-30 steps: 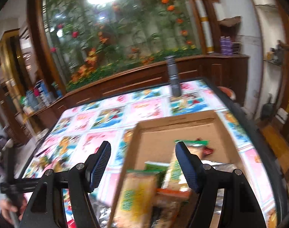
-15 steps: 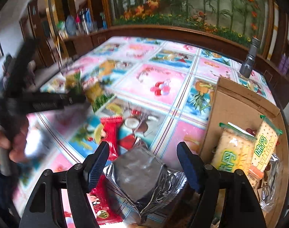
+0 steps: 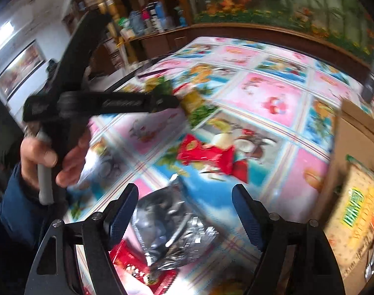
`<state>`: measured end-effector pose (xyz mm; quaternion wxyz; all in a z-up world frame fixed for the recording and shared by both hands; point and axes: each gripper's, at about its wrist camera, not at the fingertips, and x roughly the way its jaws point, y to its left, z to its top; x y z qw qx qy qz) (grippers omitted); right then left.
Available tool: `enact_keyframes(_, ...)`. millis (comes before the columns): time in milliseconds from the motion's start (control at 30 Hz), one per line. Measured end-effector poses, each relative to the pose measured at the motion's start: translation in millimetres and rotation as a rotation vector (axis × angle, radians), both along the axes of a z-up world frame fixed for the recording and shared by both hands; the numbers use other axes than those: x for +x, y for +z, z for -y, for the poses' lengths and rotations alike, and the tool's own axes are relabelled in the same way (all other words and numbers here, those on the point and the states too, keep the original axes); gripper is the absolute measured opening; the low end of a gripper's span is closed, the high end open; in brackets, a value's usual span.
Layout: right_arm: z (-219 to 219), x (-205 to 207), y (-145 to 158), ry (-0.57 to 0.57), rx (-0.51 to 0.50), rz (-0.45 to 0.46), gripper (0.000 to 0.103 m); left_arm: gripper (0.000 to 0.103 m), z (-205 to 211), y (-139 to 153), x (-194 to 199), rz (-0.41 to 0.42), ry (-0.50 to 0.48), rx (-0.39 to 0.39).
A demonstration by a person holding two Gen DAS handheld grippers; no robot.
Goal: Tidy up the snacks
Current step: 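Grasp a green snack packet with the left tool while the right grasps a silver foil packet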
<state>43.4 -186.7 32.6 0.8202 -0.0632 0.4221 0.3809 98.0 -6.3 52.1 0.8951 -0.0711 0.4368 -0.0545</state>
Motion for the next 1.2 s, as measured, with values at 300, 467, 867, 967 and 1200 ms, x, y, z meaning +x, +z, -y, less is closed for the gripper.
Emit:
enact_keyframes(300,-34,-23,-13,0.116,-0.147,0.109,0.083,0.033,1,2,-1,0.01,-0.01,-0.01)
enact_keyframes(467,-34,-21,-16,0.136,-0.135,0.097,0.083,0.033,6,3,-2,0.016,-0.022,0.001)
enact_keyframes(867,-33,-22,-20,0.141,-0.121,0.047,0.061,0.033,13,6,-6,0.048,-0.028,0.031)
enact_keyframes(967,-25,-15,-11,0.081,-0.078,0.06,0.061,0.033,17,10,-10,0.079,-0.021,0.053)
enact_keyframes(1200,16,9,16,-0.184,0.072,0.116,0.061,0.034,34,21,-22,0.213,0.025,0.183)
